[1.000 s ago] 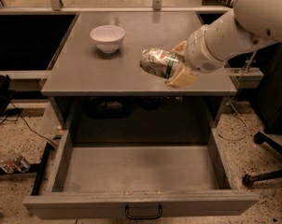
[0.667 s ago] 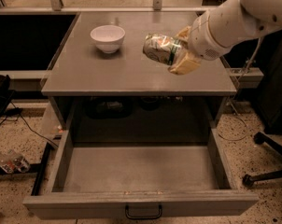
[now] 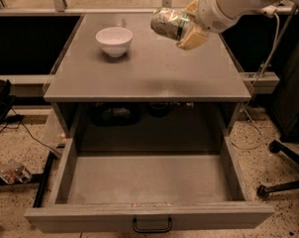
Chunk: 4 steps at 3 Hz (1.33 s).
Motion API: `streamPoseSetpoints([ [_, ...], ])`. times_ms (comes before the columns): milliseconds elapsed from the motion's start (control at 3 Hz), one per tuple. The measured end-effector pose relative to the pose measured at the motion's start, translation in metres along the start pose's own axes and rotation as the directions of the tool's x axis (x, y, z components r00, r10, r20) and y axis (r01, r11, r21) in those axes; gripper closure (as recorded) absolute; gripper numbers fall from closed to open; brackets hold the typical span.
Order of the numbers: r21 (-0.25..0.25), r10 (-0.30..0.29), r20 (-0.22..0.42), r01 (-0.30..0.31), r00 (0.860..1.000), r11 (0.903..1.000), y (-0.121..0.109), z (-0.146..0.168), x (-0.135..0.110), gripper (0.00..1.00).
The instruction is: Pick 7up can from top drawer and place on counter
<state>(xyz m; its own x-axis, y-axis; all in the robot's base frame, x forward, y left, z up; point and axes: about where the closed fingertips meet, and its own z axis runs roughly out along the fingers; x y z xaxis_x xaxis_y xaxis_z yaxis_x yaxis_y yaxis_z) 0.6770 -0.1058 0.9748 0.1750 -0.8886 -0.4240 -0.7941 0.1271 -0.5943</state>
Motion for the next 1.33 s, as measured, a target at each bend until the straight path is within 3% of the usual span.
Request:
streamPoseSetpoints([
  [667,-0.067,0.081,0.026,-0.079,0.996,0.9947,-0.006,0.042,0.045,1.00],
  [1333,-0.156,0.117,0.018,-0.113,0.993,0.9813,0.021,0.067,0.067,1.00],
])
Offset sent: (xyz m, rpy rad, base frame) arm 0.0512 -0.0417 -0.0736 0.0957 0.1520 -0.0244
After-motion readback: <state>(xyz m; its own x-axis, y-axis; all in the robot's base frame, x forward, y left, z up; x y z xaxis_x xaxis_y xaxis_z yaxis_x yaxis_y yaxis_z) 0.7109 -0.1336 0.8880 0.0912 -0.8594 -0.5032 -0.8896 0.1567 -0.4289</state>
